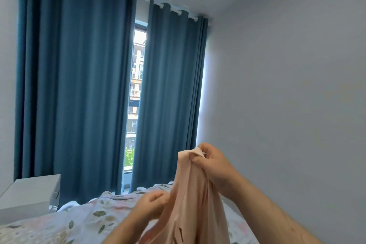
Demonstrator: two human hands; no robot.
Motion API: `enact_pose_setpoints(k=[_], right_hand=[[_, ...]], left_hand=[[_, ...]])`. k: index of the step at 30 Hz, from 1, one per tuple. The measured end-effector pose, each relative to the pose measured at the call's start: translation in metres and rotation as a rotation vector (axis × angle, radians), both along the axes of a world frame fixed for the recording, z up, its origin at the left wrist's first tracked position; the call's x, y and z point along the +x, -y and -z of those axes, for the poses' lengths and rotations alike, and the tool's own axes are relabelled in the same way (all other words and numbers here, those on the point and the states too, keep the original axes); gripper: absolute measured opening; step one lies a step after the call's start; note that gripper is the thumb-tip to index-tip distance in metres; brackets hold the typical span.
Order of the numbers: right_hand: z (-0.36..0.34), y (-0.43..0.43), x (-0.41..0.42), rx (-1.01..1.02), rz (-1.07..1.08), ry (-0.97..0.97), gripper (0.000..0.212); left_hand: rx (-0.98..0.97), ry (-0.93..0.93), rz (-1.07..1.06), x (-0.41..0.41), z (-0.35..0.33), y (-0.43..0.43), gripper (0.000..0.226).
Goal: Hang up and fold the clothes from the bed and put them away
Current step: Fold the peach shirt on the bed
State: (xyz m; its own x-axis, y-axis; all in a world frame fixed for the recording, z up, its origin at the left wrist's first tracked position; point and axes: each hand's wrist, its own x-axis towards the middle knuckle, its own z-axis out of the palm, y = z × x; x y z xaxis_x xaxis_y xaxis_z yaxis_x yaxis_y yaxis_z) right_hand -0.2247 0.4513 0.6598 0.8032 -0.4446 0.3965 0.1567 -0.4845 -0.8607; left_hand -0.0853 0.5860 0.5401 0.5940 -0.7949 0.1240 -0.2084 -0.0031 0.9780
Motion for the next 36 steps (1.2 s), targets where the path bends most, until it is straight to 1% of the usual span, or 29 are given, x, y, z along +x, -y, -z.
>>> enact_pose_setpoints(k=[1, 2, 3, 4, 5, 6, 7, 8, 9, 10, 11, 12, 13, 14, 15, 17, 18, 20, 22, 25, 29, 31, 33, 36], right_hand=[[-0.005, 0.0, 0.0, -0.013, 0.016, 0.012, 0.014], [-0.01, -0.001, -0.002, -0.018, 0.026, 0.024, 0.014], [-0.014, 0.0, -0.004, -0.014, 0.025, 0.031, 0.014], [-0.019, 0.001, -0.008, -0.002, 0.022, 0.034, 0.013], [-0.023, 0.003, -0.012, 0.013, 0.013, 0.037, 0.012], [-0.027, 0.005, -0.016, 0.032, 0.004, 0.041, 0.01], [-0.03, 0.008, -0.022, 0.058, -0.008, 0.046, 0.009], [-0.033, 0.01, -0.028, 0.088, -0.02, 0.05, 0.01], [-0.034, 0.013, -0.034, 0.122, -0.036, 0.055, 0.012], [-0.036, 0.016, -0.04, 0.154, -0.049, 0.062, 0.016], [-0.036, 0.02, -0.046, 0.182, -0.053, 0.073, 0.019], [-0.037, 0.023, -0.051, 0.207, -0.044, 0.086, 0.021], [-0.038, 0.026, -0.058, 0.225, -0.029, 0.099, 0.02], [-0.04, 0.028, -0.064, 0.239, -0.01, 0.108, 0.018], [-0.041, 0.031, -0.071, 0.25, 0.009, 0.12, 0.017], [-0.042, 0.037, -0.083, 0.262, 0.037, 0.127, 0.016], [-0.042, 0.042, -0.093, 0.256, 0.06, 0.123, 0.015], [-0.04, 0.05, -0.107, 0.208, 0.117, 0.105, 0.012], [-0.034, 0.059, -0.122, 0.082, 0.226, 0.075, 0.013], [-0.018, 0.071, -0.148, -0.066, 0.384, 0.0, 0.022], [0.008, 0.076, -0.18, -0.181, 0.514, -0.124, 0.021], [0.02, 0.077, -0.191, -0.2, 0.531, -0.195, 0.021], [0.031, 0.078, -0.198, -0.201, 0.524, -0.261, 0.025], [0.042, 0.081, -0.205, -0.173, 0.48, -0.332, 0.028]], left_hand=[[0.054, -0.011, -0.003, -0.001, 0.015, 0.005, 0.019], [0.099, 0.016, -0.005, -0.003, 0.029, 0.008, 0.023], [0.116, 0.061, 0.091, -0.005, 0.043, 0.01, 0.039], [0.192, 0.096, 0.238, -0.011, 0.05, 0.01, 0.042], [0.281, 0.168, 0.333, -0.015, 0.051, 0.01, 0.026], [0.334, 0.2, 0.333, -0.012, 0.052, 0.013, 0.005], [0.301, 0.197, 0.246, -0.014, 0.045, 0.02, 0.017], [0.309, 0.255, 0.217, -0.014, 0.04, 0.033, 0.026], [0.311, 0.274, 0.192, -0.015, 0.04, 0.037, 0.028], [0.358, 0.269, 0.186, -0.021, 0.037, 0.044, 0.027], [0.311, 0.216, 0.198, -0.026, 0.038, 0.049, 0.024], [0.313, 0.186, 0.21, -0.033, 0.052, 0.054, 0.03], [0.256, 0.102, 0.142, -0.041, 0.063, 0.059, 0.04], [0.229, 0.026, 0.05, -0.049, 0.069, 0.061, 0.044], [0.198, -0.015, -0.03, -0.056, 0.071, 0.062, 0.044], [0.162, -0.071, -0.063, -0.058, 0.067, 0.066, 0.031], [0.114, -0.087, -0.102, -0.058, 0.068, 0.068, 0.032], [-0.017, -0.144, -0.213, -0.049, 0.06, 0.054, 0.044], [-0.098, 0.011, -0.31, -0.036, 0.05, 0.037, 0.044], [-0.164, 0.311, -0.312, -0.02, 0.016, 0.012, 0.054], [-0.13, 0.57, -0.267, -0.013, -0.017, -0.026, 0.042], [-0.093, 0.649, -0.225, -0.016, -0.025, -0.04, 0.04], [-0.06, 0.686, -0.185, -0.023, -0.03, -0.054, 0.04], [-0.01, 0.637, -0.059, -0.03, -0.035, -0.071, 0.039]])
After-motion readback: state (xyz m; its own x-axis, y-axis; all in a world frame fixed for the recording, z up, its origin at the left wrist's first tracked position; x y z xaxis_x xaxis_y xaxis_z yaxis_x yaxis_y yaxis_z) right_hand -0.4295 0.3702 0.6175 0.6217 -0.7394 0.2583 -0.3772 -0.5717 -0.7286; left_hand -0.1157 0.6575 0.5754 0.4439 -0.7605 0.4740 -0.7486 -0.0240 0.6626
